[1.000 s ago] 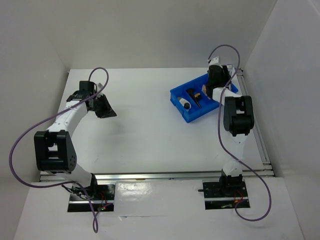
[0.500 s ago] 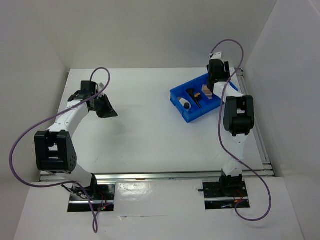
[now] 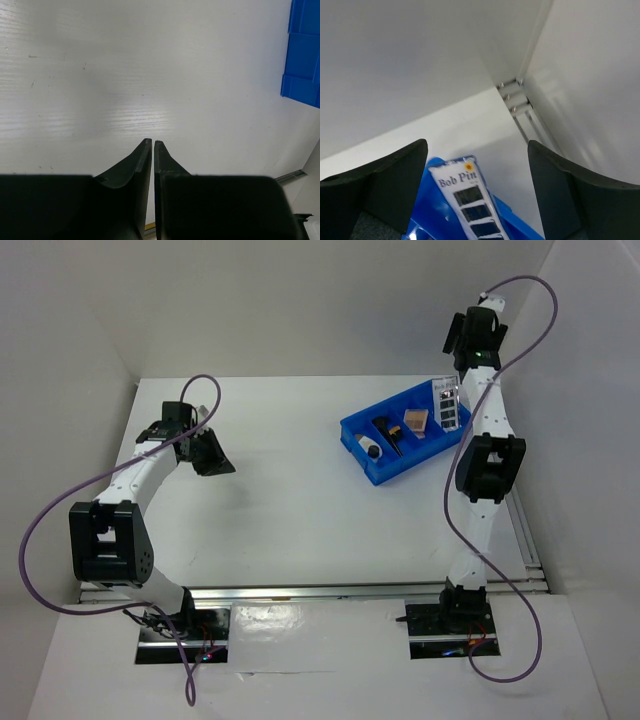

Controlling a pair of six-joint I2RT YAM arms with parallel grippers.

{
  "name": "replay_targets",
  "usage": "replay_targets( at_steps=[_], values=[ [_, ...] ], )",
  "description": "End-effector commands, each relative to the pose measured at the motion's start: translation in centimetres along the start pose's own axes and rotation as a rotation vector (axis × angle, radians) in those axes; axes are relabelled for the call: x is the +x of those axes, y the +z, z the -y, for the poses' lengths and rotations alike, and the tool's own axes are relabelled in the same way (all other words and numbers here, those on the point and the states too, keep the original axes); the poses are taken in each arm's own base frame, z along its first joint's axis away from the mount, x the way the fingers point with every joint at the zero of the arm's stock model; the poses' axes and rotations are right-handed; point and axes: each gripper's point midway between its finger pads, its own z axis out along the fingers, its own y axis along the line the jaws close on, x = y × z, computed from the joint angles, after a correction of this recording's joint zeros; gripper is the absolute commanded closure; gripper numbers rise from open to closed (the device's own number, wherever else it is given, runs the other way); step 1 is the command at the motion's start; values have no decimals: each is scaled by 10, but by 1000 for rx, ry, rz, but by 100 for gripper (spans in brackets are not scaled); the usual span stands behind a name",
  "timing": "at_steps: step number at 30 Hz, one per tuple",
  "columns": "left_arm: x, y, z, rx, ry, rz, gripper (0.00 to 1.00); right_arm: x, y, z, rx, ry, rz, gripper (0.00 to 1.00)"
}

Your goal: Organize the makeup

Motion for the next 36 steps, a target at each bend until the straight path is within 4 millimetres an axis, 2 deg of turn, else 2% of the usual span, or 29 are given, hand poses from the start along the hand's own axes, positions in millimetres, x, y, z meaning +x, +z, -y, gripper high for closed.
replay_targets(
  at_steps=[1, 3, 5, 6, 8, 9, 11, 13, 15, 17, 19, 27, 28, 31, 33, 34, 35, 36],
  values=[
    [-10, -3, 5, 3, 13, 32, 79, 77, 13, -10, -71, 39, -228, 12],
    [-8, -2, 8, 6, 20, 27, 79, 91, 19, -11, -100, 61, -257, 13],
    [-8, -2, 8, 6, 20, 27, 79, 94, 23, -4, -121, 148, -273, 13],
    [-8, -2, 8, 6, 20, 27, 79, 105, 25, -11, -190, 187, -301, 11],
    [-5, 0, 4, -6, 17, 24, 79, 109, 27, -4, -214, 242, -303, 10],
    [-6, 0, 3, -14, 16, 28, 79, 117, 29, -6, -225, 244, -298, 10],
    [-5, 1, 1, -14, 17, 28, 79, 113, 28, -6, -227, 246, -286, 9],
    [-6, 2, 0, -22, 16, 32, 79, 123, 34, -8, -234, 235, -307, 9],
    [-6, 2, 0, -22, 16, 32, 79, 122, 35, -10, -243, 227, -310, 11],
    [-5, 5, -2, -27, 13, 23, 79, 134, 37, -9, -241, 214, -330, 19],
    [-5, 5, -2, -27, 13, 23, 79, 127, 32, -6, -235, 215, -306, 23],
    [-3, 9, 0, -24, 20, 17, 79, 101, 16, -12, -209, 116, -207, 22],
    [-3, 9, 0, -24, 20, 17, 79, 101, 17, -10, -197, 115, -205, 22],
    [-3, 9, 0, -24, 20, 17, 79, 94, 12, -20, -200, 86, -183, 25],
    [-3, 9, 0, -24, 20, 17, 79, 94, 12, -18, -171, 59, -175, 25],
    [-3, 9, 0, -24, 20, 17, 79, 94, 11, -21, -167, 38, -172, 26],
    [-3, 9, 0, -24, 20, 17, 79, 92, 13, -15, -133, 29, -157, 28],
    [-3, 9, 0, -24, 20, 17, 79, 87, 9, -19, -131, 17, -146, 35]
  ],
)
